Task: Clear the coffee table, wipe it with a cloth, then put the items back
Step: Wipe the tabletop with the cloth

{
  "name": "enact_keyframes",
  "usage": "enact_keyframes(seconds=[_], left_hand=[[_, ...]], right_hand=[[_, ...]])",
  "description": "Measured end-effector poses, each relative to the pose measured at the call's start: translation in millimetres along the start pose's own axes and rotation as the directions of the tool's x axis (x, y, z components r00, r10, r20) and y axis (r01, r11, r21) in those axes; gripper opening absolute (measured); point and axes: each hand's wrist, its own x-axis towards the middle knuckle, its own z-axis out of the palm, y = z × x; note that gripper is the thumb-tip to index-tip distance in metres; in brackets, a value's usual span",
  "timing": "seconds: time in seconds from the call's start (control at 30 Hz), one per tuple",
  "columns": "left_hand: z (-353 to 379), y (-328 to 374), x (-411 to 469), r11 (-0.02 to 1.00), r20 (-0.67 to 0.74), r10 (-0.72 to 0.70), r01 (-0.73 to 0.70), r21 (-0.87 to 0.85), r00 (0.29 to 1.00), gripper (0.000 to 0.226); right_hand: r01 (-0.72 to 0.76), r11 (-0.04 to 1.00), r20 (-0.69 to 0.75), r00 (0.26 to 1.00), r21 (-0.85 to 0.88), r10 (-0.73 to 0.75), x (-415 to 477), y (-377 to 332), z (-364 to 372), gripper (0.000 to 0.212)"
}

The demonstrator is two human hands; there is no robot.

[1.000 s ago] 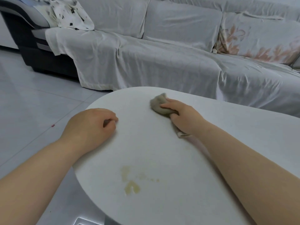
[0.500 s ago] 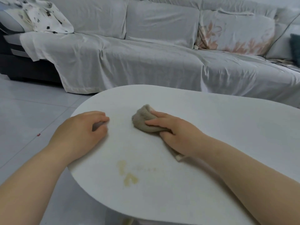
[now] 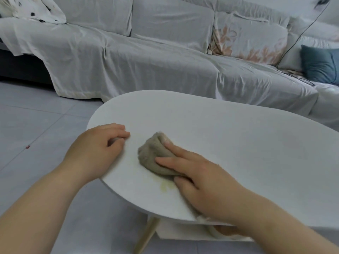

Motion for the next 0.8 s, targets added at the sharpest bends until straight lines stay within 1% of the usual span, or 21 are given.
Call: enact_keyframes(seconds=[0.03,0.07,0.13,0.17,0.2,0.23,0.3,0.37,0.4,0.43,0.47,0.53,0.57,0.63,0.67,0.73,0.8], left_hand=[[-1.3,-0.9,-0.6,1.000,0.002,0.003,-0.003,-0.015,1.000,0.028],[-2.0,-1.9,-1.2,1.000,0.002,0.005,-0.005,-0.029,1.000,0.028],[-1.3,-2.3,-2.9,0.999,-0.002,0.015,-0.015,-0.029,1.000,0.028],[-0.3,-2.2,-3.8,1.000,-0.014,0.020,-0.020,-0.023,1.000,0.027],[0.9,-1.6,-4.5,1.000,-0.032,0.020,-0.021,-0.018,0.999,0.027],[1.9,-0.5,-5.3,1.000,-0.050,0.015,-0.016,-0.014,0.999,0.027],[3.2,1.3,-6.1,1.000,-0.074,0.007,-0.007,0.003,0.997,0.027],[2.4,1.1,-5.9,1.000,-0.071,0.017,-0.015,0.026,0.997,0.026],[1.6,0.9,-5.8,0.999,-0.060,0.024,-0.022,0.025,0.998,0.026],[0.9,0.5,-5.6,0.999,-0.050,0.030,-0.029,0.016,0.998,0.026],[0.4,0.1,-5.3,0.999,-0.044,0.035,-0.035,0.005,0.998,0.026],[0.7,-0.9,-5.0,0.999,-0.044,0.034,-0.034,-0.015,0.998,0.025],[1.1,-1.2,-5.1,0.999,-0.048,0.029,-0.030,-0.026,0.998,0.025],[2.0,-1.3,-5.5,0.999,-0.053,0.015,-0.018,-0.043,0.998,0.024],[2.3,-1.1,-5.6,0.999,-0.051,0.011,-0.013,-0.047,0.999,0.024],[2.0,-0.5,-6.3,0.999,-0.044,0.001,-0.003,-0.050,0.999,0.025],[0.7,1.2,-6.6,0.998,-0.036,-0.011,0.009,-0.061,0.999,0.025]], right_hand=[[-0.032,0.999,0.009,0.999,0.006,0.032,-2.8,9.9,-7.8,0.048],[-0.093,0.996,-0.012,0.996,-0.001,0.093,-6.2,21.2,-15.8,0.048],[-0.270,0.963,-0.124,0.955,0.008,0.269,-13.9,38.9,-27.6,0.047],[-0.327,0.945,-0.165,0.932,0.010,0.324,-17.9,42.5,-28.0,0.046],[-0.336,0.942,-0.173,0.928,-0.011,0.329,-20.2,39.9,-25.3,0.044],[-0.306,0.951,-0.173,0.940,-0.042,0.294,-21.2,33.5,-19.9,0.043],[-0.180,0.982,-0.153,0.974,-0.063,0.169,-20.5,8.0,-6.4,0.044],[-0.056,0.995,-0.089,0.995,-0.085,0.048,-22.4,-14.7,5.9,0.061],[0.006,0.989,-0.074,0.997,-0.147,-0.017,-24.8,-19.9,9.7,0.069],[0.042,0.979,-0.041,0.998,-0.201,-0.051,-26.8,-23.2,9.1,0.073],[0.058,0.976,0.012,0.998,-0.208,-0.057,-28.3,-22.6,5.4,0.075],[0.045,0.990,0.135,0.990,-0.136,-0.027,-31.0,-11.9,-4.2,0.084],[0.035,0.993,0.164,0.986,-0.117,-0.015,-34.3,-3.8,-9.2,0.086],[0.003,0.994,0.146,0.989,-0.110,0.013,-45.5,6.3,-14.9,0.085],[0.004,0.991,0.140,0.990,-0.134,0.015,-50.9,7.0,-14.3,0.084],[0.006,0.969,0.096,0.995,-0.249,0.019,-59.3,4.3,-10.5,0.080],[0.029,0.944,0.017,1.000,-0.327,-0.025,-61.0,0.7,-8.7,0.079]])
